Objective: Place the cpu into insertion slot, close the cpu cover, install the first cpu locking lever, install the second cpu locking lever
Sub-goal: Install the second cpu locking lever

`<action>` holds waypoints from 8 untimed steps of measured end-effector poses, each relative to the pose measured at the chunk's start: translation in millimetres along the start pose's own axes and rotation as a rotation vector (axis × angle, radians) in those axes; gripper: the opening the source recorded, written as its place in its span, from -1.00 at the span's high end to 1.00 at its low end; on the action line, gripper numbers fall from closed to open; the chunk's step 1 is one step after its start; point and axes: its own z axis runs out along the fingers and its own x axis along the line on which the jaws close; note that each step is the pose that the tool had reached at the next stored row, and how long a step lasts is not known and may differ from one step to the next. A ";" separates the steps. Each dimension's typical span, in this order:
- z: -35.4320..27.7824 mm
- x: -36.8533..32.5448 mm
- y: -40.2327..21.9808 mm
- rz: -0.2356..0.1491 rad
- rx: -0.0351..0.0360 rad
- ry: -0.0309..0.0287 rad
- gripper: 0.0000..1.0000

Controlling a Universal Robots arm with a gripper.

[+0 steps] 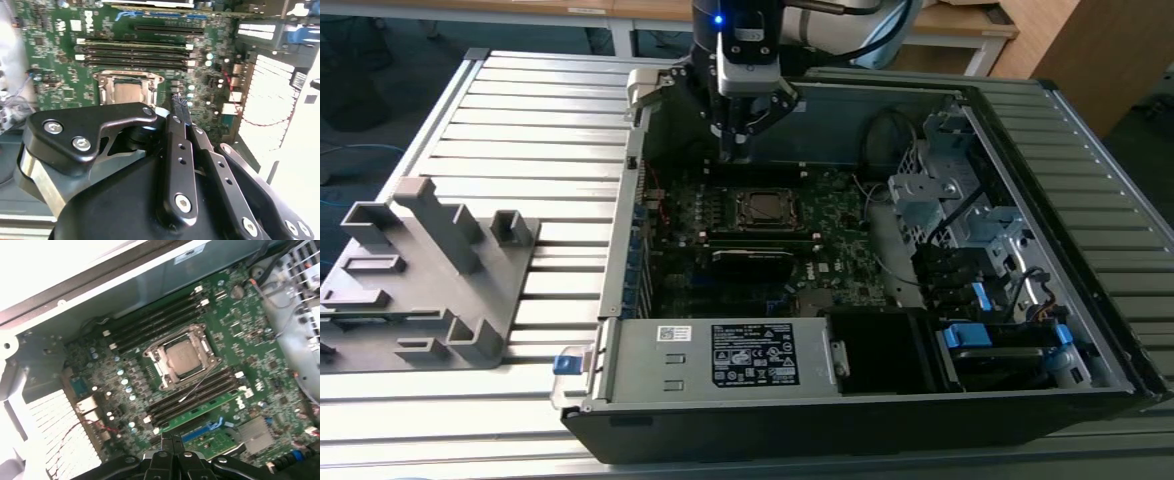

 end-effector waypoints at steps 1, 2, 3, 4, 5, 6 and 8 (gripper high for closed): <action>0.0 0.0 0.0 0.000 0.0008 0.0015 0.79; 0.0 0.0 0.0 0.000 0.0009 0.0016 0.79; 0.0 0.0 0.0 0.000 0.0010 0.0017 0.79; 0.0 0.0 0.0 0.000 0.0010 0.0017 0.79; 0.0 0.0 0.0 0.000 0.0008 0.0017 0.79; 0.0 0.0 0.0 0.000 0.0008 0.0017 0.79; 0.2 -0.1 0.1 0.000 0.0020 0.0046 0.79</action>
